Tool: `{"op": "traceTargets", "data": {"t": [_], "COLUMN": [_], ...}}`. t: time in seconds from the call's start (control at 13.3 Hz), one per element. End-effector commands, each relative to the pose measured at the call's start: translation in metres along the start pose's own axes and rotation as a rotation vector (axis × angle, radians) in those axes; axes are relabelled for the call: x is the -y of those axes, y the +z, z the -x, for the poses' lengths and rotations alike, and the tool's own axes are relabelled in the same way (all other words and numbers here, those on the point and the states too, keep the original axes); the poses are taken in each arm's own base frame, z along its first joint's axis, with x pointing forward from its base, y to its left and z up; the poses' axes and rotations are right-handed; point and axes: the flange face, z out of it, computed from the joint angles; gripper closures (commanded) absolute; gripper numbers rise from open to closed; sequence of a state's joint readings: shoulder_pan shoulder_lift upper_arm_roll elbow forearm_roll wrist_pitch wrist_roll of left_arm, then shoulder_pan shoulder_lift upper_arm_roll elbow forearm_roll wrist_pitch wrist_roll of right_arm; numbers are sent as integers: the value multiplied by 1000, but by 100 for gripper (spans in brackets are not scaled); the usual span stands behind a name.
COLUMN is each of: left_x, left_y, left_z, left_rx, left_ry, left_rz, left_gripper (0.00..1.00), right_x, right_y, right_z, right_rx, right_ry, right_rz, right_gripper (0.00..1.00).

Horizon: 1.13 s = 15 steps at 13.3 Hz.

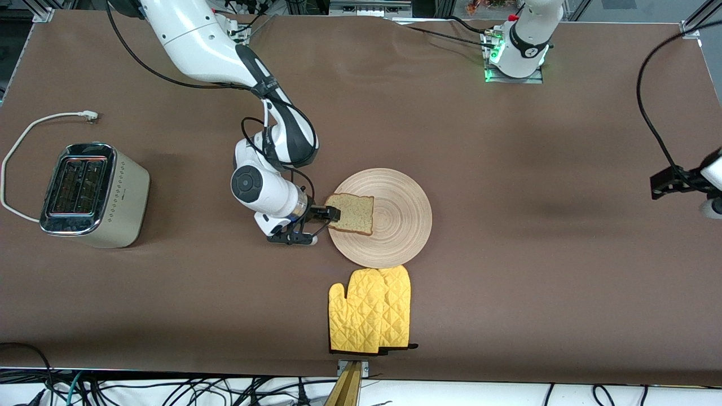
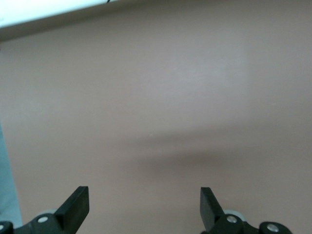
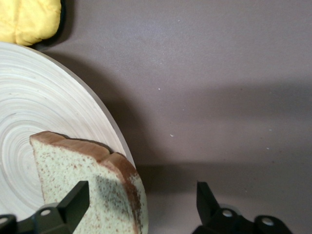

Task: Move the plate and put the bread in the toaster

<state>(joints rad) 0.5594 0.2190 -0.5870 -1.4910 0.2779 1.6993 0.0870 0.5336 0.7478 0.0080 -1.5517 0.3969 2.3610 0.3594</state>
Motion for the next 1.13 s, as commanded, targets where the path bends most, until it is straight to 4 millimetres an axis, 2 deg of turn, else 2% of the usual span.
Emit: {"op": "traceTargets", "data": {"t": [0.0,0.08,0.23,0.38,0.45,0.53,0.6,0.68,1.05], "left_x": [-13,-16,-45,-59,-61,-63,-62,-61,-52], "left_y": [-22,-22,-24,-23,-23,-23,-22,-23,-26], "left_z": [26,32,51,62,62,62,61,60,52], "left_rx": [35,40,45,23,28,30,32,28,14], "left_ry": [-51,-78,-58,-65,-112,-135,-136,-137,-153], "left_rz": [100,171,180,168,171,170,167,161,172], "left_gripper": [0,0,0,0,0,0,0,0,0], "right_x": [7,9,13,13,14,14,14,15,19], "right_y": [0,-1,-1,-2,-1,-1,-1,-1,0], "right_z": [-1,0,2,2,3,3,3,4,7], "right_rx": [-8,-8,-8,-4,-4,-4,-3,-1,4], "right_ry": [12,7,-4,-6,-8,-8,-10,-12,-24], "right_rz": [-20,-22,-23,-22,-22,-22,-20,-22,-25], "right_gripper": [16,19,24,40,45,46,55,58,88]}}
